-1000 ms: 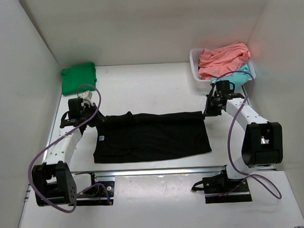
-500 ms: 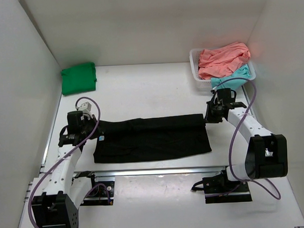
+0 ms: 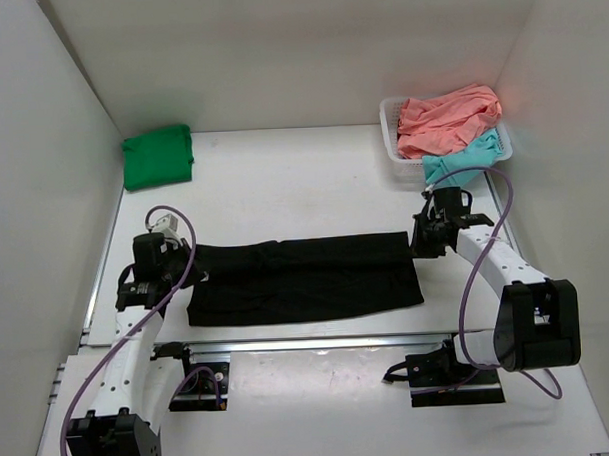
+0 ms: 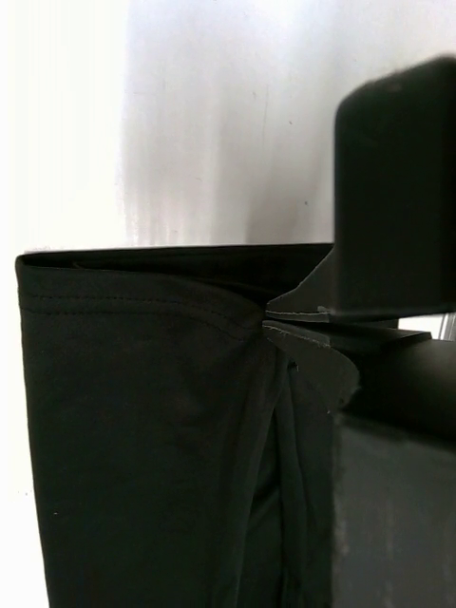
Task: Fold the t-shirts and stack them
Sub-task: Fold the other side of the tshirt into a rectangle
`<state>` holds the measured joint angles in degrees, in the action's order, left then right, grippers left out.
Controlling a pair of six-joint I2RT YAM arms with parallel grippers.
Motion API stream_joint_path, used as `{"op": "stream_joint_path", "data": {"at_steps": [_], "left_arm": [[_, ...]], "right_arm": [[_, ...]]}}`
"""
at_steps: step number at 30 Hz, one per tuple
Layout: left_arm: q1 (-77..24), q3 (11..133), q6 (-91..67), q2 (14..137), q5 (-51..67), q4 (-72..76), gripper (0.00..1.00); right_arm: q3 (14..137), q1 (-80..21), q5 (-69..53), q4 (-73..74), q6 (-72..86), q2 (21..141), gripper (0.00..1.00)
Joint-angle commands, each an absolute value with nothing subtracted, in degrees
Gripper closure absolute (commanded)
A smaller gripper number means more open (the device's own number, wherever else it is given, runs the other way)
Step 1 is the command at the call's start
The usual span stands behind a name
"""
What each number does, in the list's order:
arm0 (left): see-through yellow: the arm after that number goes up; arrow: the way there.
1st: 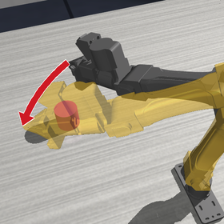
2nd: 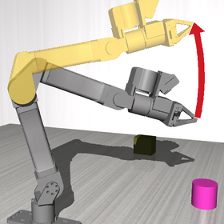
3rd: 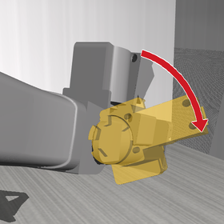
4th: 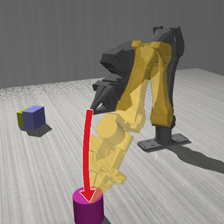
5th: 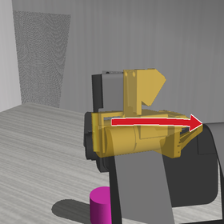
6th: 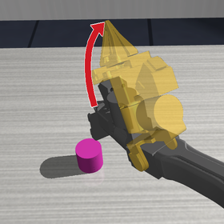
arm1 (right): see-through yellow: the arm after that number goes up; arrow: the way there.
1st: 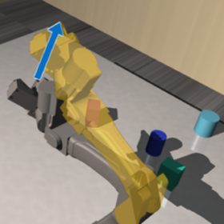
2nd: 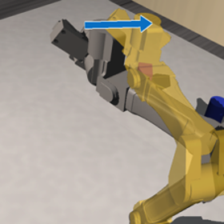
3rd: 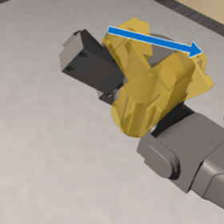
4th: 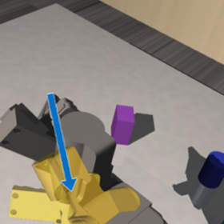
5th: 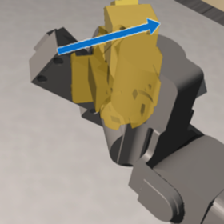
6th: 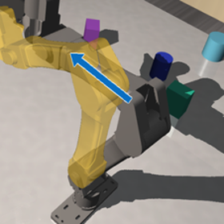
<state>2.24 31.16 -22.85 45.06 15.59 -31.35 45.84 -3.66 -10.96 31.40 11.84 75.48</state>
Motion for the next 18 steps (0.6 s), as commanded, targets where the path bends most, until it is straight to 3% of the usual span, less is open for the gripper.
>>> {"op": "stream_joint_path", "data": {"at_steps": [1, 2, 3, 4, 5, 6, 7, 11, 16, 18], "left_arm": [[2.46, 30.06, -26.62, 42.81, 13.98, -32.43, 0.97], [2.9, 29.8, -27.41, 42.63, 13.8, -32.87, 0.94], [2.81, 29.97, -28.12, 42.02, 12.84, -32.7, 0.91], [2.2, 29.88, -29.17, 40.97, 11.53, -32.52, 0.68], [2.2, 30.4, -29.09, 40.78, 11.51, -32.52, 0.55], [2.02, 30.67, -29.09, 40.52, 11.43, -31.91, 0.58], [2.02, 30.93, -28.57, 40.78, 12.82, -31.3, 0.6], [1.23, 32.78, -27.34, 44.37, 15.2, -30.51, 0.53], [-3.41, 29.63, -33.74, 48.68, 17.14, -23.39, 0.57], [-6.49, 28.57, -37.77, 51.66, 14.86, -20.92, 0.59]], "right_arm": [[45.87, -2.82, -10.19, 31.9, 12.92, 73.83, 1.0], [45.62, -2.2, -9.93, 32.17, 13.09, 73.74, 0.95], [46.57, -1.85, -9.76, 32.25, 13.36, 73.91, 0.81], [47.71, -2.11, -8.97, 32.95, 13.1, 73.92, 0.74], [48.16, -2.28, -8.79, 33.48, 13.1, 73.83, 0.71], [48.51, -2.63, -8.96, 33.4, 12.92, 73.83, 0.59], [49.3, -2.9, -8.79, 33.31, 12.83, 74.0, 0.58], [50.71, -4.57, -11.85, 31.47, 11.25, 74.36, 0.57], [51.67, -5.45, -18.45, 24.79, 11.15, 78.47, 0.82], [54.3, -5.63, -21.61, 24.43, 11.08, 81.55, 0.85]]}}
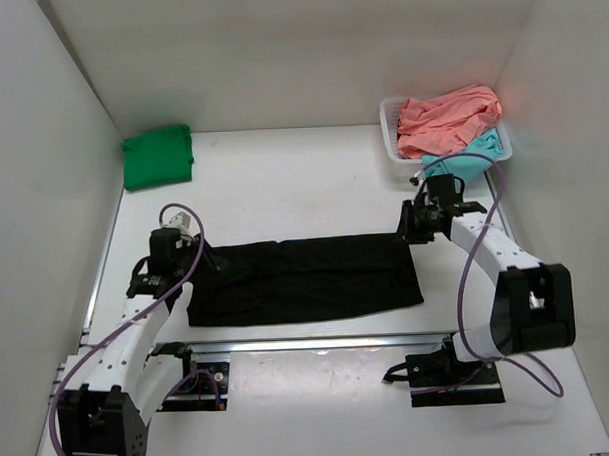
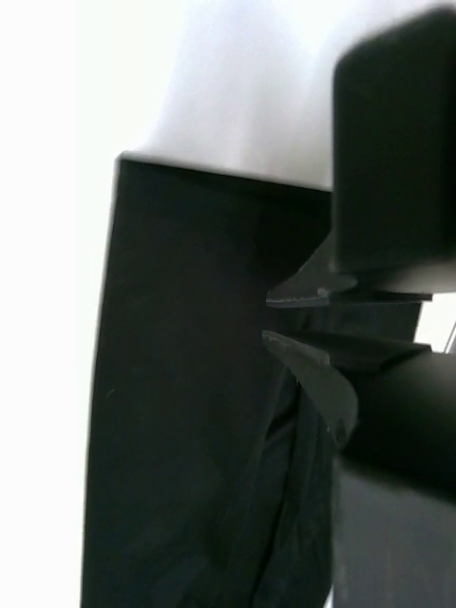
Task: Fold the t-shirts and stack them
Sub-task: Fold the other side of the tshirt into a rectangle, then rotate the tshirt 90 degrees
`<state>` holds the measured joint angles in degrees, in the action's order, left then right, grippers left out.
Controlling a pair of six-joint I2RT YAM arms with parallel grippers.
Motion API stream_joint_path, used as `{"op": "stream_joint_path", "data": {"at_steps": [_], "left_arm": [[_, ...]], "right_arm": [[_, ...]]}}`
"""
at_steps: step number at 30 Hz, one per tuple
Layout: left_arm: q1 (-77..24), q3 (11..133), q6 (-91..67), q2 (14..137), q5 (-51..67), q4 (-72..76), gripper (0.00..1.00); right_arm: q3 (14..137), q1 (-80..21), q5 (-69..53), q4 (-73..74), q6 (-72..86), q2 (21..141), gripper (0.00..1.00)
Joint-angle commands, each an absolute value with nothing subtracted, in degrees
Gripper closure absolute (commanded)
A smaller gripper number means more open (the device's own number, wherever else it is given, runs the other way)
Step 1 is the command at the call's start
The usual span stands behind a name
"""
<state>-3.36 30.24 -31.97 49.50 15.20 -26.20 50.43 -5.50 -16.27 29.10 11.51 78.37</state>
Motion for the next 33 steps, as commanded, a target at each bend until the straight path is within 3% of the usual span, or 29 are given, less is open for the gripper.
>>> {"op": "stream_joint_path", "data": {"at_steps": [1, 6, 9, 12, 15, 18, 22, 26, 27, 30, 32, 33], "left_arm": [[-8.07, 27.78, -39.62, 52.55, 12.85, -19.0, 0.6], [-12.38, 29.52, -42.98, 64.04, 7.58, -15.11, 0.63], [-15.99, 39.68, -39.57, 77.46, 5.8, -19.4, 0.63], [-17.92, 49.63, -35.61, 93.36, 7.29, -24.6, 0.64], [-18.46, 60.27, -34.98, 103.5, 6.77, -25.14, 0.66], [-17.58, 71.51, -34.46, 113.16, 6.94, -26.18, 0.66], [-17.31, 104.8, -26.13, 134.58, 7.55, -43.19, 0.67], [-17.05, 155.58, -25.82, 161.55, 11.5, -60.79, 0.65], [-15.83, 162.09, -27.41, 164.07, 12.99, -60.38, 0.65], [-16.17, 138.95, -28.3, 155.85, 17.59, -45.46, 0.65], [-18.01, 138.33, -26.2, 155.56, 16.78, -43.94, 0.63], [-18.45, 143.73, -26.02, 158.7, 17.4, -44.9, 0.63]], "right_arm": [[55.1, -6.23, -22.49, 25.13, 10.99, 84.43, 0.88], [58.1, -8.0, -22.24, 24.0, 10.81, 90.87, 0.85], [58.36, -8.43, -22.41, 23.99, 12.65, 94.47, 0.82], [58.71, -9.13, -20.5, 27.4, 14.23, 96.76, 0.86], [57.84, -10.72, -15.31, 31.37, 16.16, 97.04, 1.0], [54.94, -16.68, -10.74, 33.39, 19.41, 95.37, 1.0], [50.37, -23.63, -8.61, 30.69, 26.17, 92.55, 1.0], [48.08, -29.87, -10.37, 26.37, 30.32, 91.58, 1.0], [48.34, -31.36, -10.46, 25.67, 31.28, 91.76, 1.0], [49.3, -34.35, -13.96, 22.86, 33.04, 93.25, 1.0], [49.83, -36.2, -15.02, 21.19, 35.06, 94.3, 1.0], [50.01, -38.21, -15.64, 19.96, 35.76, 94.83, 1.0]]}}
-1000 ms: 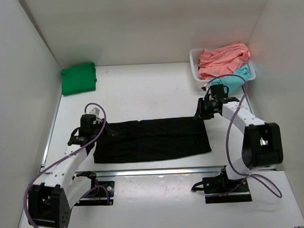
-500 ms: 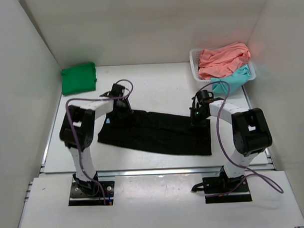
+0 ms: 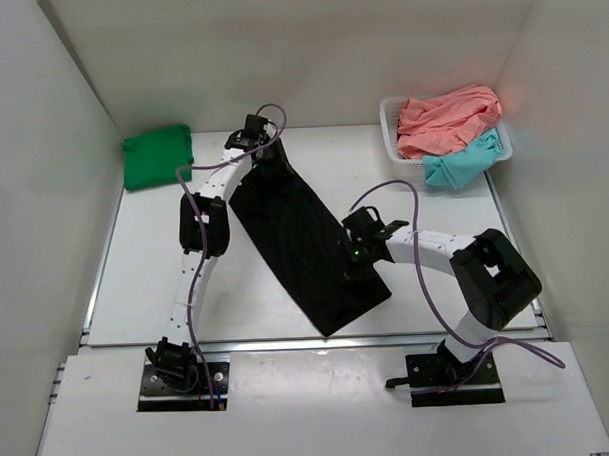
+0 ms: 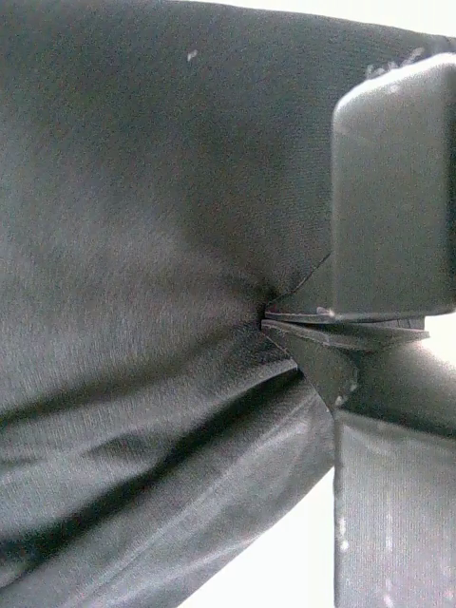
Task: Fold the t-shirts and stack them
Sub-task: Rotate the tshirt 90 degrees
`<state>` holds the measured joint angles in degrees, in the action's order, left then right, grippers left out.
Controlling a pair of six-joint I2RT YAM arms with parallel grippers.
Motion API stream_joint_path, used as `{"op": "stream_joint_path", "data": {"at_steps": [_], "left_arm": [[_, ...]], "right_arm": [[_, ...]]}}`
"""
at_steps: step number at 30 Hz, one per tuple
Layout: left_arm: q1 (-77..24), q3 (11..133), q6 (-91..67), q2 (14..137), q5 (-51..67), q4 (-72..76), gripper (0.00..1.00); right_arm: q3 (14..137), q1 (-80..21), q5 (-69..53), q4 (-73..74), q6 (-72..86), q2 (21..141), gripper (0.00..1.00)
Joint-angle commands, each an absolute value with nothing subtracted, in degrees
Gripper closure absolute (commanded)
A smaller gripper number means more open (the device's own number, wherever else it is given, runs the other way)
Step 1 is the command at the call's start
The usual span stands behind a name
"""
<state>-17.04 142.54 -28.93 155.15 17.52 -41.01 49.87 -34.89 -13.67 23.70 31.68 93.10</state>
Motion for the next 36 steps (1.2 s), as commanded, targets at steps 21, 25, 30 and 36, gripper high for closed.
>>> {"op": "stream_joint_path", "data": {"at_steps": [21, 25, 30, 36], "left_arm": [[-14.07, 145.12, -37.35, 148.11, 34.36, -18.37, 0.54], [-12.22, 139.59, -36.92, 142.05, 35.85, -21.44, 0.53], [-10.64, 128.89, -33.15, 132.65, 34.9, -25.93, 0.53], [-6.16, 102.85, -33.92, 117.27, 35.15, -18.37, 0.54]], "right_arm": [[63.62, -42.98, -16.09, 13.44, 23.03, 97.39, 0.93], [66.7, -39.83, -12.75, 14.85, 19.79, 96.5, 0.77], [76.7, -33.68, -10.2, 17.75, 15.13, 104.04, 0.67], [88.66, -28.84, -10.37, 19.77, 12.92, 115.99, 0.65]]}}
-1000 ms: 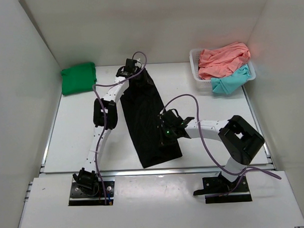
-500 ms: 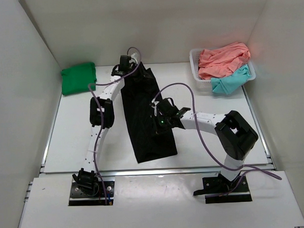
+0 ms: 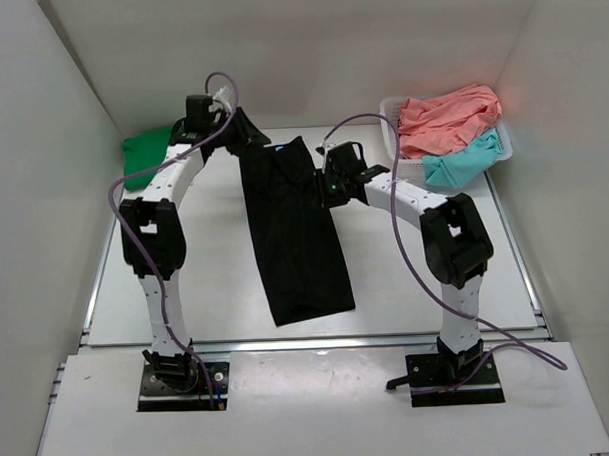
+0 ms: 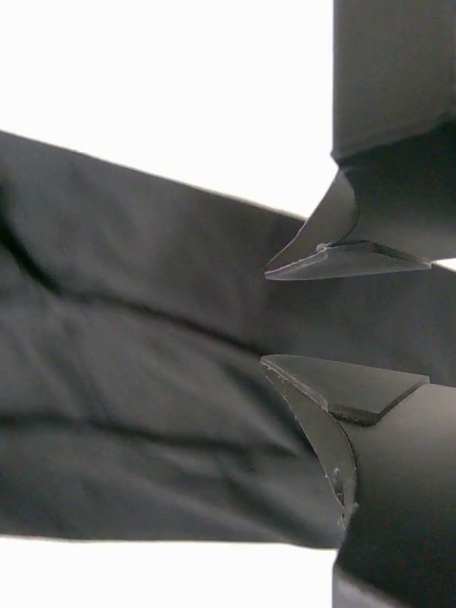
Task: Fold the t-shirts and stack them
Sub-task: Rotate the tshirt 90 degrees
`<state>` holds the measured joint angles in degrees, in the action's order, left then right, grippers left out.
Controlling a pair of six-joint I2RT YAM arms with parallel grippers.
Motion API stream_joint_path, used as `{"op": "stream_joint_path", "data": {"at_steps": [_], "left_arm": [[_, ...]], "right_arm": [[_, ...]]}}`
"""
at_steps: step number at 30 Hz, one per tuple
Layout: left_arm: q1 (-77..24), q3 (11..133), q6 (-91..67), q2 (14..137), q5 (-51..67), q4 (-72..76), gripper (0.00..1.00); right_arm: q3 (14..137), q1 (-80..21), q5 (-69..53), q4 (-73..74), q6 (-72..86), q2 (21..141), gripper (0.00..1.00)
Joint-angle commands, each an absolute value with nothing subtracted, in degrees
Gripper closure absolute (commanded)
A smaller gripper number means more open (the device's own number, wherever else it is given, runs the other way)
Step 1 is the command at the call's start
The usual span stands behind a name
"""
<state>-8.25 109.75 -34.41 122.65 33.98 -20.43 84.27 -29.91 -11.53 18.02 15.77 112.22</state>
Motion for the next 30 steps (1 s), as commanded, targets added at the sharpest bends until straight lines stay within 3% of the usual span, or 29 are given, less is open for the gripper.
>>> {"op": "stream_joint_path", "data": {"at_steps": [1, 10, 30], "left_arm": [[-5.8, 100.57, -33.23, 115.59, 34.98, -18.2, 0.55], [-2.46, 95.36, -29.53, 113.29, 35.51, -21.62, 0.55], [-0.61, 91.41, -31.02, 113.29, 37.44, -19.42, 0.56]], "right_arm": [[91.03, -28.92, -10.89, 20.12, 12.92, 116.62, 0.65], [102.82, -30.15, -11.77, 23.38, 13.09, 126.03, 0.67], [107.31, -32.17, -10.2, 28.22, 13.89, 131.4, 0.68]]}}
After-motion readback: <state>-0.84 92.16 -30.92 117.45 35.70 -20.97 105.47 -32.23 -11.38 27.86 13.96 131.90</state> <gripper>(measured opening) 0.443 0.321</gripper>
